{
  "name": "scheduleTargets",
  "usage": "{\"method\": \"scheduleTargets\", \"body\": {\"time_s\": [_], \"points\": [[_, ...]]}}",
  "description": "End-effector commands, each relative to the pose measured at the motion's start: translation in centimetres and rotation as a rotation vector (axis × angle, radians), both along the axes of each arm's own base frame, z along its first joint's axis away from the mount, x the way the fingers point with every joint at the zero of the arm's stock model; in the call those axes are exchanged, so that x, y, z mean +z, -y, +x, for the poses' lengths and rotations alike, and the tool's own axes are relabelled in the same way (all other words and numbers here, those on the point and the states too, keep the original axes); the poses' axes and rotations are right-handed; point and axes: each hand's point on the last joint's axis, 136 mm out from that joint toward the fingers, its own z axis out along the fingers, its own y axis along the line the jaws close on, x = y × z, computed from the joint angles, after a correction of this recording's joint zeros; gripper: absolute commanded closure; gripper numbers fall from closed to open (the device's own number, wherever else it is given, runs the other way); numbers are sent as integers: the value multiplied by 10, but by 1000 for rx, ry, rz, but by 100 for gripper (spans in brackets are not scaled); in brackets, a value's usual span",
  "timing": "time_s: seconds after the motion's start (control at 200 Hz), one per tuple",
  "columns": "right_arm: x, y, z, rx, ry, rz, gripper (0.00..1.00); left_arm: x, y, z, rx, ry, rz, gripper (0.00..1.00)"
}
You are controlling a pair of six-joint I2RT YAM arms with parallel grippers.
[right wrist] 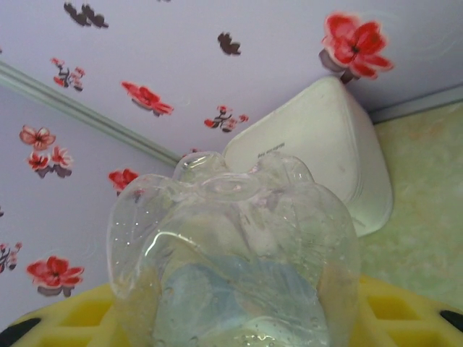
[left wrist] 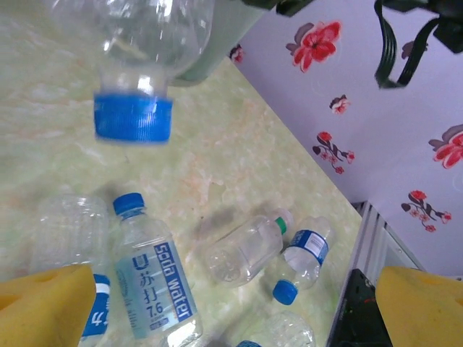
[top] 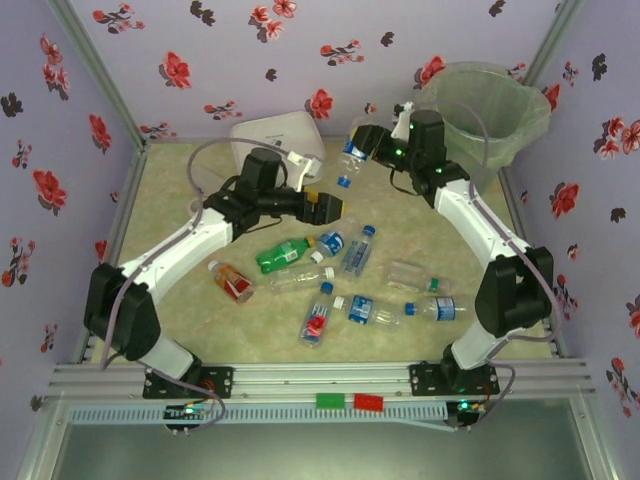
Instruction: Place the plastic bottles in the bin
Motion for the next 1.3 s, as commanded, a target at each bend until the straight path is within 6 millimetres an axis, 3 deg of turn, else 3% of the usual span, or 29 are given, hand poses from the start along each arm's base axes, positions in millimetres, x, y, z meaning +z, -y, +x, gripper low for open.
{"method": "scheduleTargets", "body": {"time_s": [0.0, 0.165, 0.355, 0.545, 0.695, 0.99, 1.14, 1.295], "points": [[28, 15, 15, -41, 61, -37, 58, 7, -27, 22, 137, 44, -10, 0], [81, 61, 38, -164, 163, -132, 60, -14, -78, 51, 343, -31, 4, 0], [122, 143, 67, -394, 219, -202, 61, -25, -118, 70, 479, -73, 10, 0], [132, 230, 86, -657, 229, -242, 61, -29, -130, 70, 512, -86, 30, 0], [121, 276, 90, -835, 235, -357, 60, -39, -133, 65, 513, -104, 55, 0], [65, 296, 104, -876, 107, -538, 53, -47, -143, 57, 545, -111, 95, 0], [58, 297, 107, -866, 83, -563, 33, -43, -144, 57, 556, -108, 88, 0], [72, 296, 102, -857, 97, -570, 1, -41, -145, 57, 562, -97, 85, 0]]}}
